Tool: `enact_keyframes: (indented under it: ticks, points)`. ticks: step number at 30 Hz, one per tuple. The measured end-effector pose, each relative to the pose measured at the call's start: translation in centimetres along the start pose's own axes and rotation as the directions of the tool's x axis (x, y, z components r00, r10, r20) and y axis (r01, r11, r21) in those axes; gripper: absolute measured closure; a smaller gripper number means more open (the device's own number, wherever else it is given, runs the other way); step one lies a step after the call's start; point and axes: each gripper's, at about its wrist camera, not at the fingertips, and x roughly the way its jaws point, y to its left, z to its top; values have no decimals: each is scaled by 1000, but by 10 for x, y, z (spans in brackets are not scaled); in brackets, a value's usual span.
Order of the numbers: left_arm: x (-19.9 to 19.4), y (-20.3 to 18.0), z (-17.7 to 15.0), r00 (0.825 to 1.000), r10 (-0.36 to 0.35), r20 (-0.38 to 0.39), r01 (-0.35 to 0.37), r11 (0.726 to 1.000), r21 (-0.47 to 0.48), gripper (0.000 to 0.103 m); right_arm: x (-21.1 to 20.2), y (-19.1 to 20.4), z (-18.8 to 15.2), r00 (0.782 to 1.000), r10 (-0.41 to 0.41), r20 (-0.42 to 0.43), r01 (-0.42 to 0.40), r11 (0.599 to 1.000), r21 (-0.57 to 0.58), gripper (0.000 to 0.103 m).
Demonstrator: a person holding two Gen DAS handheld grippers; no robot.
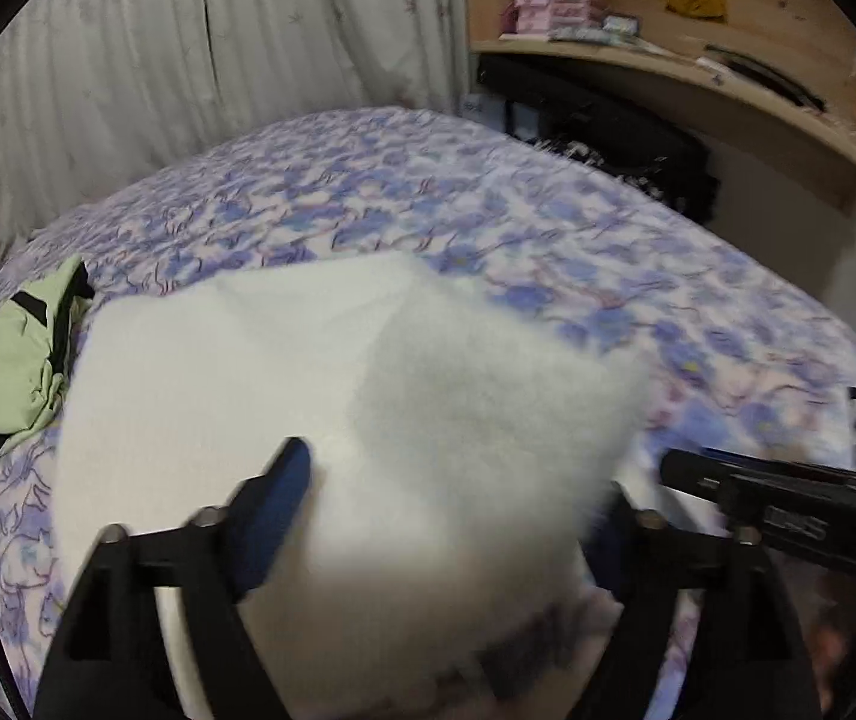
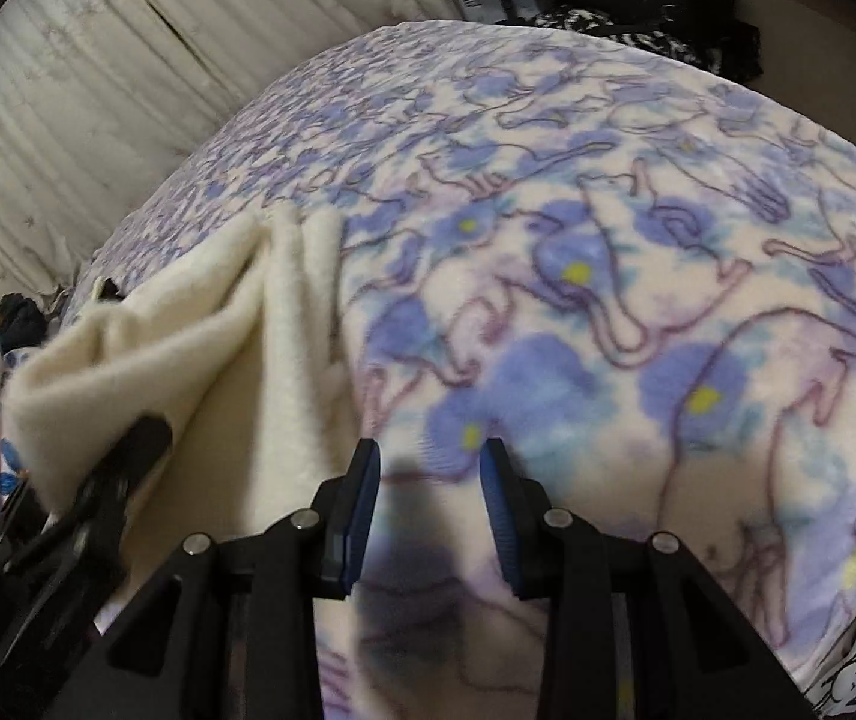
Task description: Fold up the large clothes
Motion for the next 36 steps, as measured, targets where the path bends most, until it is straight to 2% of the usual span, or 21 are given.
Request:
enact_keyframes:
  ticks: [3,6,9,13,15,18,21,24,27,29,30,33,36]
  points:
    - [-34,-2,-1,999,-42,18,41,999,17,17,-10,12,4,999,33,11,-32,999,-20,67]
    - [-63,15,-5,998,-57,31,57,998,-24,13,-24,23,12,996,89,28,-89,996,-30,62]
    - [-80,44,-7,1000,-11,14,13,995,-95,13,-37,36,23,986,165,38,-164,986,-39,51]
    - [-80,100,-13,997,57,-51,-67,970,-233,13,-43,57,40,968,249,12,-248,967,-54,49]
    - [-75,131,-18,994,68,-90,-94,944,-317,13,-38,71,50,956,292,-36,-294,954,-56,49]
    - [-61,171,-27,986,60,-157,-118,911,-395,13,-20,90,63,946,296,-132,-304,952,-41,48]
    - [-42,190,-36,974,69,-215,-152,904,-400,13,13,103,75,931,276,-239,-289,957,-23,48]
    - [-27,202,-43,968,52,-246,-149,907,-394,13,51,111,78,907,253,-338,-276,961,-21,48]
    - [-17,208,-44,972,8,-233,-106,906,-411,13,83,112,75,886,233,-402,-262,965,-19,51]
    - [-14,211,-42,975,-14,-224,-82,906,-415,13,89,114,71,879,256,-403,-299,953,-46,74]
    - [-13,211,-41,975,-18,-223,-78,906,-416,13,85,114,70,886,262,-382,-308,949,-64,79]
    - [-11,211,-36,974,-32,-222,-66,905,-420,13,49,119,68,917,290,-272,-341,926,-161,85]
    - [-17,202,-27,981,-29,-193,-52,915,-401,13,11,124,68,929,327,-173,-362,901,-241,85]
